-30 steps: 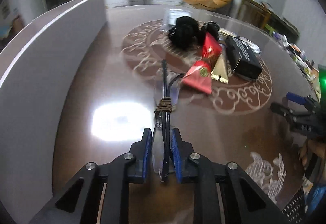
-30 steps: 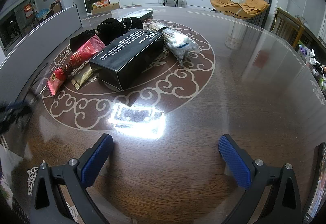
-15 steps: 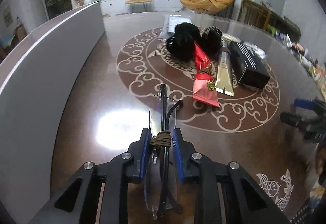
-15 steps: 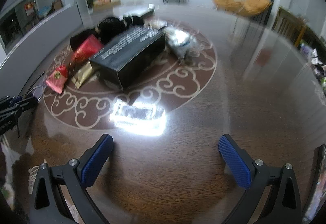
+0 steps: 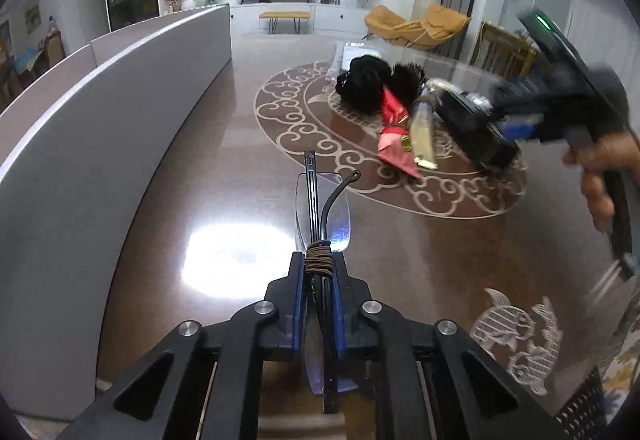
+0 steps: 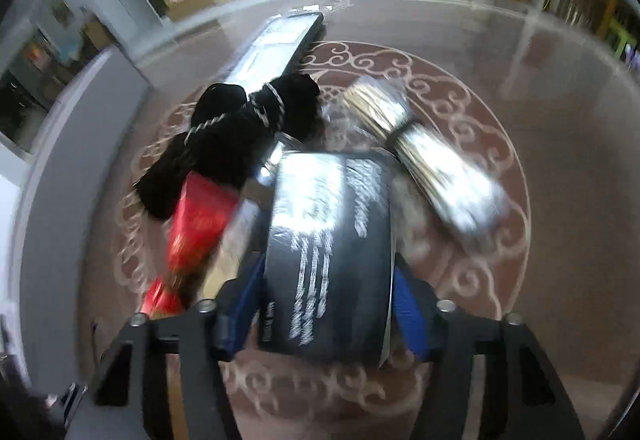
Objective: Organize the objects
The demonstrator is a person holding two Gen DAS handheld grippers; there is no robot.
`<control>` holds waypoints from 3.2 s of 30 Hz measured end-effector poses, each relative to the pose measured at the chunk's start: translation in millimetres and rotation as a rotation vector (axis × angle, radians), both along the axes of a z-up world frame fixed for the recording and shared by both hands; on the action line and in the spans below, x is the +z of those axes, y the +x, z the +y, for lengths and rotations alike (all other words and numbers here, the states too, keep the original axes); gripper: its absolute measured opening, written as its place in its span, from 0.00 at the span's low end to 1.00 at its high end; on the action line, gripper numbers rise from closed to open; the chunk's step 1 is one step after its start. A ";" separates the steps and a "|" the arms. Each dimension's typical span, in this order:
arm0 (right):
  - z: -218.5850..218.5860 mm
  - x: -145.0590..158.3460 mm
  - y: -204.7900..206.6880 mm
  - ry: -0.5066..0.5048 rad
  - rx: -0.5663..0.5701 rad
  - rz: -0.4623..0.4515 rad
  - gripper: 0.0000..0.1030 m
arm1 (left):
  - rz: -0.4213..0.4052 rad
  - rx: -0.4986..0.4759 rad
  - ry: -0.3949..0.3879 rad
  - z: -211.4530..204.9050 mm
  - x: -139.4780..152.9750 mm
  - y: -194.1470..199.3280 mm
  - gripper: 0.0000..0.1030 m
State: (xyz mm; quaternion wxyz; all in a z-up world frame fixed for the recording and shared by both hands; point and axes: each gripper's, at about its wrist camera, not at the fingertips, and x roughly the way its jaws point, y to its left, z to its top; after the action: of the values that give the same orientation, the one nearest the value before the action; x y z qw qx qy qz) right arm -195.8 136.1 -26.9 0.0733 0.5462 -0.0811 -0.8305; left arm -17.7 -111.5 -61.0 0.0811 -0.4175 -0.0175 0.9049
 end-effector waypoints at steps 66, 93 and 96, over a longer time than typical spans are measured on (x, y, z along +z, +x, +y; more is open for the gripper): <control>65.2 -6.8 134.6 0.224 -0.010 0.215 1.00 | -0.034 -0.067 -0.070 88.7 17.0 -49.1 1.00; 61.9 -9.8 130.9 0.225 -0.011 0.217 1.00 | -0.075 -0.052 -0.111 89.8 -7.2 -62.1 1.00; 62.0 -9.9 130.7 0.224 -0.011 0.217 1.00 | -0.075 -0.052 -0.111 89.7 -7.2 -62.0 1.00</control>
State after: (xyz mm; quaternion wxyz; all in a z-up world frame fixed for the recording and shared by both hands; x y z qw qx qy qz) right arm -65.0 198.1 -36.8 0.0157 0.4576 0.0177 -0.8888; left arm -79.8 -21.8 -68.2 0.0806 -0.4552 0.0404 0.8858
